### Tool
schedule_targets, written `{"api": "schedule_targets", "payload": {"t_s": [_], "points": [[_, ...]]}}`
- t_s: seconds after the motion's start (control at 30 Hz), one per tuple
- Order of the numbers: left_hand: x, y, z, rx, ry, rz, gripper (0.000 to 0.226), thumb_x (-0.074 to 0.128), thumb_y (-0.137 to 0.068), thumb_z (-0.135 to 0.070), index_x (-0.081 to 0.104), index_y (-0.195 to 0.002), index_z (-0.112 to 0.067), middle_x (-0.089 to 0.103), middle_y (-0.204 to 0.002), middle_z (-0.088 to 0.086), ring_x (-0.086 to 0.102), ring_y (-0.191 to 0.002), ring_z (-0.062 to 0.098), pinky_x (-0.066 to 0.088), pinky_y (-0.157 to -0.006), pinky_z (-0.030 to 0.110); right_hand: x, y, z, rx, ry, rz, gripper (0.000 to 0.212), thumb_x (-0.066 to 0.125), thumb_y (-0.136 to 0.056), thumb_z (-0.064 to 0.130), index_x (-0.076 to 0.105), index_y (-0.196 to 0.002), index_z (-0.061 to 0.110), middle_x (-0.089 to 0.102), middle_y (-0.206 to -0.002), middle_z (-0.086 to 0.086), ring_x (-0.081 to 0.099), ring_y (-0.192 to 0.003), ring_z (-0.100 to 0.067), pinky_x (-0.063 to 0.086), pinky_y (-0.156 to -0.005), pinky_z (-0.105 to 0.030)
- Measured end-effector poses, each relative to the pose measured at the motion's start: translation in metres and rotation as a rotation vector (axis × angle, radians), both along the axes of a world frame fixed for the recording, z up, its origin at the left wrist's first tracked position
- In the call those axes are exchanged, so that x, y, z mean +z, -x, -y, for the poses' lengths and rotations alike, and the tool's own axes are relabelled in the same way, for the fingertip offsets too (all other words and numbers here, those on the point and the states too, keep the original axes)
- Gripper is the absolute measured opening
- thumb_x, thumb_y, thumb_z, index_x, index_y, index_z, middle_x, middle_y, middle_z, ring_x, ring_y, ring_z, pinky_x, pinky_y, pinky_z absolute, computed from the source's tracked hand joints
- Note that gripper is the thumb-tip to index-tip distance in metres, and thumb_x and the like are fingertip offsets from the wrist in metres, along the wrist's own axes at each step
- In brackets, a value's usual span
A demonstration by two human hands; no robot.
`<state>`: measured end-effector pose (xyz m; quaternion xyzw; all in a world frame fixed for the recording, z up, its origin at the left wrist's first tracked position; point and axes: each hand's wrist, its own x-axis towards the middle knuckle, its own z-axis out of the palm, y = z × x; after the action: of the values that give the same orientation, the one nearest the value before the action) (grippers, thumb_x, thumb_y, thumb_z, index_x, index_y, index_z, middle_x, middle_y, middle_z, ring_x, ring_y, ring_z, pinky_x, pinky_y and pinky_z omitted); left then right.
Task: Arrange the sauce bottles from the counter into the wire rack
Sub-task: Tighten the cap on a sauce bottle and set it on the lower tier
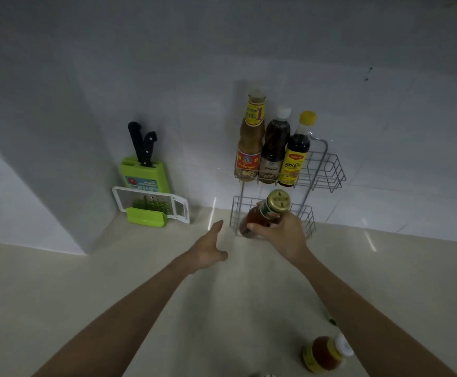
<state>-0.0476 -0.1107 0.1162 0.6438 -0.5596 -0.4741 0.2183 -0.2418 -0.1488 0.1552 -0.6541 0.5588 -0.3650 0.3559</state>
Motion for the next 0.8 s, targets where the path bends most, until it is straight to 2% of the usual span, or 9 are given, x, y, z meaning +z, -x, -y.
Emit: {"api": "schedule_targets", "payload": {"t_s": [0.1,0.17,0.33,0.37,0.5,0.57,0.67,0.8], "points": [[-0.011,-0.002,0.025,0.068,-0.079,-0.032,0.09,0.062,-0.084,-0.004,0.008,-0.153,-0.023,0.014,-0.161,0.001,0.021,-0.146,0.021,0.03,-0.106,0.026,-0.017,-0.005,0.018,-0.049,0.022,0.079,0.052,0.087,-0.065,0.018,0.065,-0.112,0.016,0.066,-0.094,0.01,0.06,-0.085,0.005,0.045,-0.071,-0.006],[-0.018,0.0,0.04,0.078,-0.114,-0.046,0.09,0.061,-0.083,-0.004,0.008,-0.153,-0.024,0.015,-0.161,0.002,0.022,-0.146,0.022,0.032,-0.107,0.029,-0.029,-0.01,0.03,-0.033,0.008,0.125,0.051,0.086,-0.065,0.013,0.064,-0.112,0.015,0.066,-0.095,0.011,0.061,-0.087,0.012,0.047,-0.072,-0.006],[-0.031,0.008,0.072,0.069,-0.169,-0.084,0.093,0.059,-0.081,-0.002,0.003,-0.154,-0.02,0.01,-0.162,0.003,0.015,-0.148,0.023,0.028,-0.111,0.031,-0.05,-0.023,0.056,-0.027,0.046,0.071,0.051,0.083,-0.068,0.007,0.056,-0.097,0.04,0.066,-0.102,0.0,0.063,-0.094,-0.011,0.052,-0.077,-0.02],[-0.033,0.009,0.077,0.07,-0.18,-0.097,0.093,0.058,-0.082,0.0,0.003,-0.154,-0.019,0.009,-0.163,0.003,0.014,-0.148,0.022,0.027,-0.111,0.031,-0.052,-0.025,0.061,-0.023,0.049,0.045,0.049,0.082,-0.069,0.007,0.056,-0.096,0.038,0.066,-0.101,-0.001,0.062,-0.093,-0.013,0.052,-0.077,-0.021],[-0.044,0.008,0.088,0.066,-0.22,-0.125,0.088,0.05,-0.083,0.005,0.005,-0.154,-0.021,0.01,-0.162,0.001,0.012,-0.149,0.022,0.025,-0.113,0.031,-0.061,-0.031,0.081,-0.013,-0.029,-0.063,0.042,0.081,-0.072,0.012,0.061,-0.108,0.015,0.063,-0.099,0.0,0.056,-0.092,-0.013,0.038,-0.069,-0.011],[-0.048,0.006,0.093,0.071,-0.244,-0.144,0.088,0.048,-0.082,0.007,0.007,-0.154,-0.022,0.009,-0.163,0.001,0.011,-0.149,0.022,0.024,-0.114,0.032,-0.062,-0.034,0.092,0.0,-0.069,-0.131,0.045,0.081,-0.072,0.017,0.06,-0.111,0.011,0.063,-0.099,-0.001,0.057,-0.093,-0.016,0.041,-0.073,-0.018],[-0.049,0.007,0.093,0.062,-0.254,-0.163,0.089,0.045,-0.08,0.008,0.008,-0.154,-0.023,0.01,-0.163,0.001,0.012,-0.149,0.022,0.024,-0.116,0.035,-0.063,-0.039,0.106,0.045,-0.119,-0.203,0.051,0.082,-0.07,0.025,0.06,-0.114,0.012,0.069,-0.11,-0.008,0.063,-0.102,-0.025,0.05,-0.086,-0.033],[-0.053,0.005,0.093,0.041,-0.216,-0.216,0.091,0.039,-0.075,0.014,0.013,-0.153,-0.024,0.017,-0.161,0.001,0.014,-0.147,0.021,0.025,-0.108,0.031,-0.066,-0.049,0.113,0.073,-0.115,-0.222,0.058,0.081,-0.072,0.03,0.057,-0.122,0.012,0.068,-0.117,-0.009,0.063,-0.106,-0.025,0.05,-0.089,-0.035]]}}
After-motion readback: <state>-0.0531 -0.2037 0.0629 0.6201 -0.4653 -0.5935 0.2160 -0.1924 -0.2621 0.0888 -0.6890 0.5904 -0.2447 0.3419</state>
